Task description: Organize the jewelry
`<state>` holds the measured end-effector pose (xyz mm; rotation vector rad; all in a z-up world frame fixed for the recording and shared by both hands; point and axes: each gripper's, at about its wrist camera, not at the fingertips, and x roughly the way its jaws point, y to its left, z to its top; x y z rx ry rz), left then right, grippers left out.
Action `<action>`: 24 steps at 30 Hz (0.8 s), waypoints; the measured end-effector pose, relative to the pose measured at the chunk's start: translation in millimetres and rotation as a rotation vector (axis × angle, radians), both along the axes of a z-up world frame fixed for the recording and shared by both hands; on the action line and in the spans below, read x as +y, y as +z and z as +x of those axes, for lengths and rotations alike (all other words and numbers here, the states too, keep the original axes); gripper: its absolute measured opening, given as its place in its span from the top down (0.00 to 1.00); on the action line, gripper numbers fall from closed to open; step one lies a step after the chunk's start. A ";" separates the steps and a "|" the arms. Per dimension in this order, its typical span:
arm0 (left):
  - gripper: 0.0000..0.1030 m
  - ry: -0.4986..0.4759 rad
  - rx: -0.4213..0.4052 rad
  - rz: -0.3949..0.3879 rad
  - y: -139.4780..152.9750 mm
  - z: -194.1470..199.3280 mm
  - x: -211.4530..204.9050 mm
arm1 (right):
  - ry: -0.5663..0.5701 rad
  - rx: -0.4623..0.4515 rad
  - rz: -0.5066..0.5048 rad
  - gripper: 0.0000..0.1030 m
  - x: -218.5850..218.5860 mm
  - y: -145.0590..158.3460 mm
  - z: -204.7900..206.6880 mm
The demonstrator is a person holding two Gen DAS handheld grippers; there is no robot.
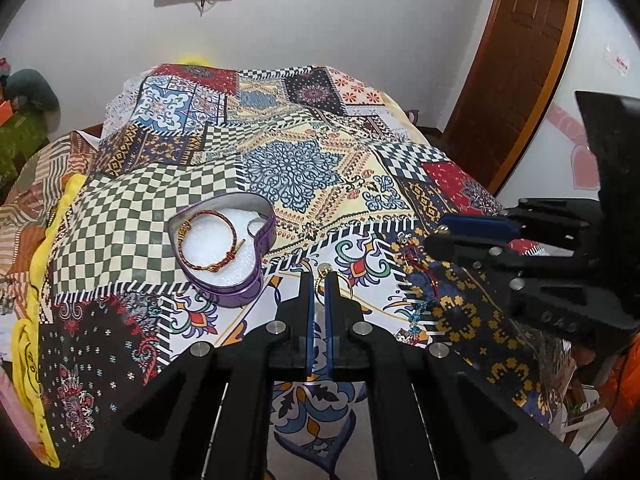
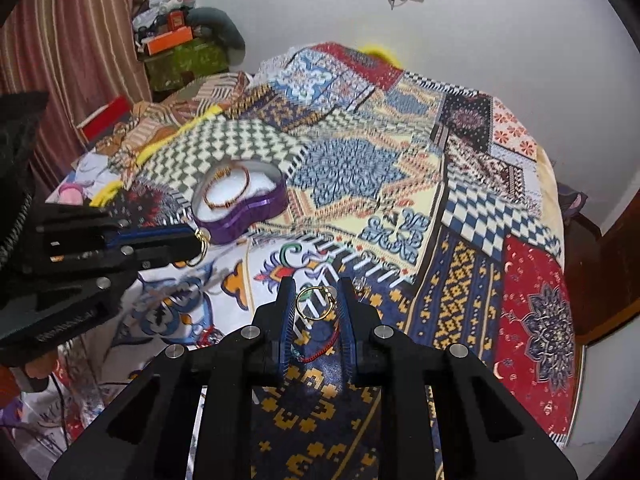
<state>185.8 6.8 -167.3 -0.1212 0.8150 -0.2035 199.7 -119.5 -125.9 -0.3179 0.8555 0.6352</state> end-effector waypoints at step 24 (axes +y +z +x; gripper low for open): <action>0.97 0.143 -0.109 0.021 45.0 -5.7 62.4 | 0.027 -0.071 0.121 0.82 44.2 41.0 1.8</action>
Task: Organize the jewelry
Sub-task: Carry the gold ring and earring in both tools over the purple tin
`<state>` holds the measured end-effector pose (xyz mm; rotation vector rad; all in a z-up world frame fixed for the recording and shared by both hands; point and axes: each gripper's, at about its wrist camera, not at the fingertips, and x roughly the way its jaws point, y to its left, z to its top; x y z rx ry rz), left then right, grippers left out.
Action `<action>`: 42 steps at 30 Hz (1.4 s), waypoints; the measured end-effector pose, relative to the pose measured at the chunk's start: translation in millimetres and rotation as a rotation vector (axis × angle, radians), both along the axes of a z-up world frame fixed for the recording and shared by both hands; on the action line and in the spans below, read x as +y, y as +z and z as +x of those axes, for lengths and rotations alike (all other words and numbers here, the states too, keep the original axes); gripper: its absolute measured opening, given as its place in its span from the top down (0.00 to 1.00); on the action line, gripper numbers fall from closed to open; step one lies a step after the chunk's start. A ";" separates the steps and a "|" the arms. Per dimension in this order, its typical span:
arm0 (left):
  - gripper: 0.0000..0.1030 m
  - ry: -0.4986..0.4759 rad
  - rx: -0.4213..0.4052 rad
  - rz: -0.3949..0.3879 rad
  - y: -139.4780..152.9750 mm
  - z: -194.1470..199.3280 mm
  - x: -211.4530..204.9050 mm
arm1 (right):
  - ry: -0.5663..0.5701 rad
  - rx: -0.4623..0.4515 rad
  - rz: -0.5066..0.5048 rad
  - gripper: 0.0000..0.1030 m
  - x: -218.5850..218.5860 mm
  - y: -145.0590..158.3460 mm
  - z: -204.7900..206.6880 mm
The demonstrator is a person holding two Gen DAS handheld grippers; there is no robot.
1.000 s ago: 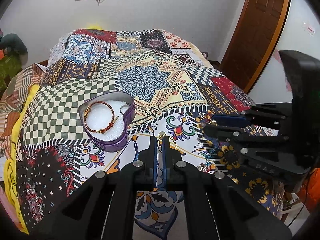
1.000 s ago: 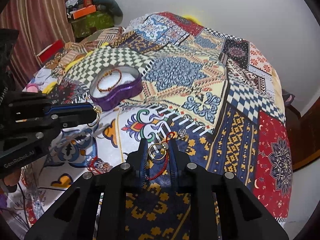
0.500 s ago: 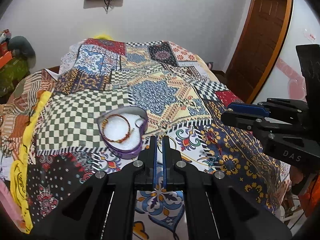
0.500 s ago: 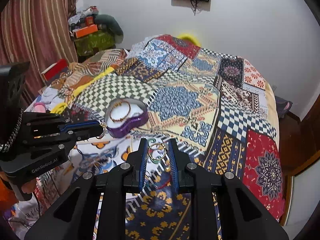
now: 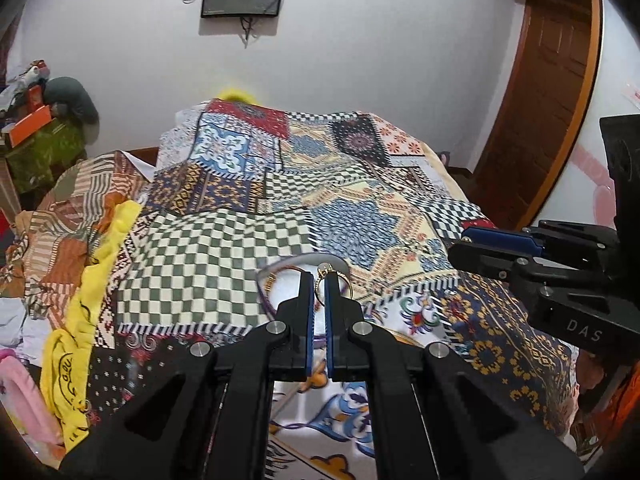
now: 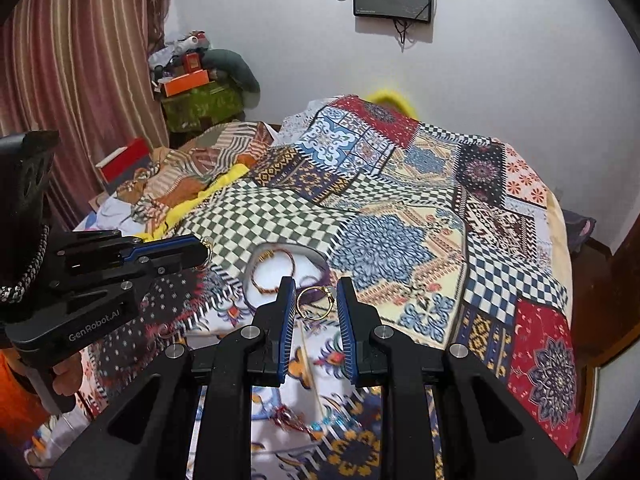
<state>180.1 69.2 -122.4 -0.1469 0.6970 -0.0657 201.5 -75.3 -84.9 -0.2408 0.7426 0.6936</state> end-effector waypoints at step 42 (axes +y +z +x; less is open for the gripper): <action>0.97 -0.029 0.174 -0.052 -82.6 83.2 23.3 | 0.061 0.236 -0.134 0.82 72.3 -74.7 74.0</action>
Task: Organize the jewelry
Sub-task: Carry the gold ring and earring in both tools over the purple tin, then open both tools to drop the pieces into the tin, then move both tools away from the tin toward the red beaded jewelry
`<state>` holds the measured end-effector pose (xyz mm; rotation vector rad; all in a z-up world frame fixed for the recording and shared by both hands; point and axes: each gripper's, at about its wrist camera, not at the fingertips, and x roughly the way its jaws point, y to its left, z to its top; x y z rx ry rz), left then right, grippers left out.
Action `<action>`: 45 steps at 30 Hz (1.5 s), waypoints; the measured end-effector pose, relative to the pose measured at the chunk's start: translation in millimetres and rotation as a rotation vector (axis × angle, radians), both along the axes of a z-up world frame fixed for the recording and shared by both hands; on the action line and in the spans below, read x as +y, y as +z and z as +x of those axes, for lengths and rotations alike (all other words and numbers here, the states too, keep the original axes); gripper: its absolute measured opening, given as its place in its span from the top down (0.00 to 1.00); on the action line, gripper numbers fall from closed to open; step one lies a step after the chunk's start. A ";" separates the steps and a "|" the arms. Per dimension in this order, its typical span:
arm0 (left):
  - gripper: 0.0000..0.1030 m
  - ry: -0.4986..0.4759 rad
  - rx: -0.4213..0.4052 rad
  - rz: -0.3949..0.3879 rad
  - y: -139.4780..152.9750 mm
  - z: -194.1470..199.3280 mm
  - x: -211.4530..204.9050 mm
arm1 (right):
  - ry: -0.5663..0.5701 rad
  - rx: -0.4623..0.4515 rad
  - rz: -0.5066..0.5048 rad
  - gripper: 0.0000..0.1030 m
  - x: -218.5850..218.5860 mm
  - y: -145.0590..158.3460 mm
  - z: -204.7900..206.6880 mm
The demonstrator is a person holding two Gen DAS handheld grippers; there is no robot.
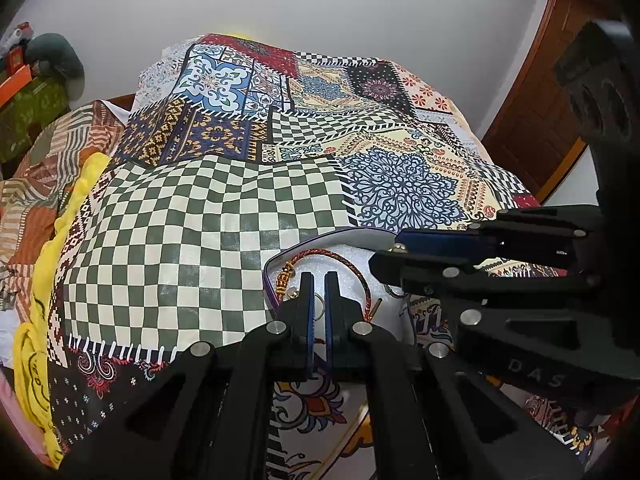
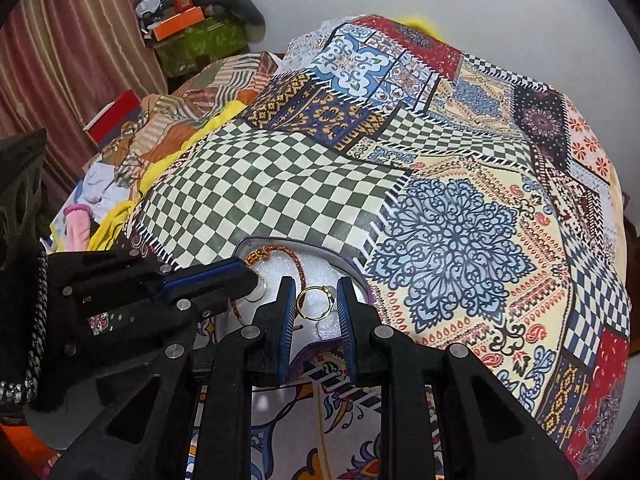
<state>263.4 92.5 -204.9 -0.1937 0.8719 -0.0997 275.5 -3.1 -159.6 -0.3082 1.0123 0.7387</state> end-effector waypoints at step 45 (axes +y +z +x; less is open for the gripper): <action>0.63 0.011 -0.102 0.093 69.1 -66.5 -41.6 | -0.141 -0.256 0.072 0.62 -95.1 77.9 -58.6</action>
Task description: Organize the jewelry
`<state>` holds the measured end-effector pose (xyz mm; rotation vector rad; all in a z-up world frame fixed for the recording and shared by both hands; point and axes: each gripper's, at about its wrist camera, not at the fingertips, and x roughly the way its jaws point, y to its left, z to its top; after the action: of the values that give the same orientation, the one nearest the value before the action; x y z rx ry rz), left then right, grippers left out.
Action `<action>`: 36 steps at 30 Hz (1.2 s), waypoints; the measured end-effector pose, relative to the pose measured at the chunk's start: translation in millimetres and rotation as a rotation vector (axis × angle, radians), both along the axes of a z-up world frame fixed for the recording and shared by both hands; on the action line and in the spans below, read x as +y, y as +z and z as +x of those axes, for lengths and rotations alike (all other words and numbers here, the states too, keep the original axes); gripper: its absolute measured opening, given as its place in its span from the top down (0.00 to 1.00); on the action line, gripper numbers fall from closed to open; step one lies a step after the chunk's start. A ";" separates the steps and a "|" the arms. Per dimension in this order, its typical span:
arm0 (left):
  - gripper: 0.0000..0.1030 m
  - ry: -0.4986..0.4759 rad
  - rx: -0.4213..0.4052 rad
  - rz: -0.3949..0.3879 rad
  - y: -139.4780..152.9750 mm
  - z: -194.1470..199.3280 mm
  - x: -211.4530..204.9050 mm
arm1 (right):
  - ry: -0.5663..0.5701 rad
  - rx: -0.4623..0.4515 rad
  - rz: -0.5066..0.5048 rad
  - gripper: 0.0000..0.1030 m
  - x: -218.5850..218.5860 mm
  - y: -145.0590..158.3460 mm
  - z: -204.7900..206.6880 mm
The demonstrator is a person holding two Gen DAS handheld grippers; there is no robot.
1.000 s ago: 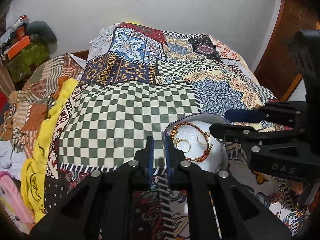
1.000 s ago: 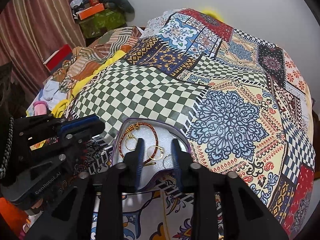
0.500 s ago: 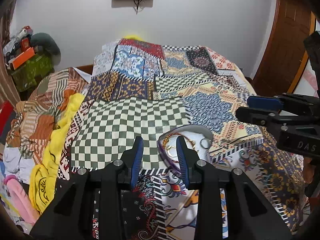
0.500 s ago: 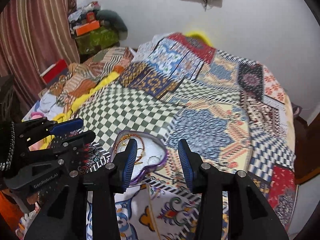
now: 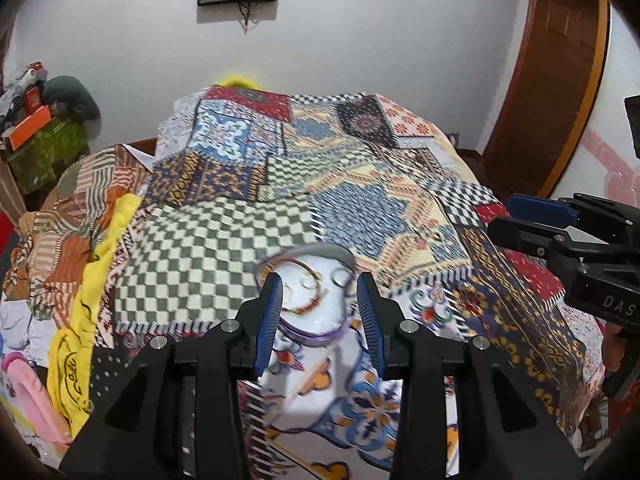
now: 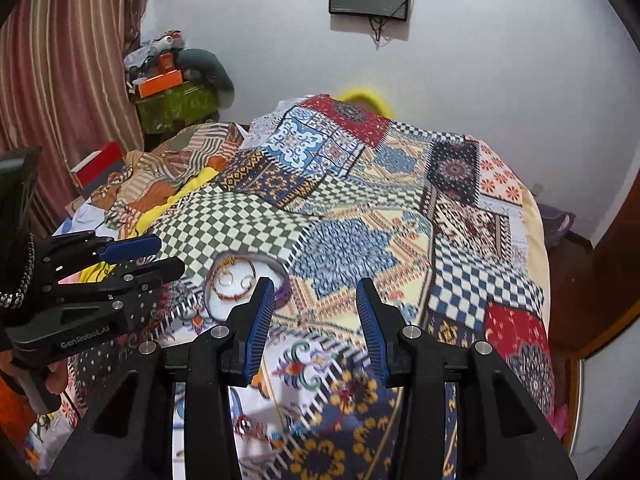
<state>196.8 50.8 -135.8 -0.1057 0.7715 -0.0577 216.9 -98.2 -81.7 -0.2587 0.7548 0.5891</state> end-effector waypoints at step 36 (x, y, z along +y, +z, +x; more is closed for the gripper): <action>0.63 -0.247 0.156 -0.022 -52.0 -16.7 -90.0 | -0.131 0.105 -0.034 0.62 -68.0 -49.7 -31.4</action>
<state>180.1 -39.1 -187.8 -0.0355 0.9369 -0.2947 185.6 -166.2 -131.4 -0.2089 0.8773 0.4682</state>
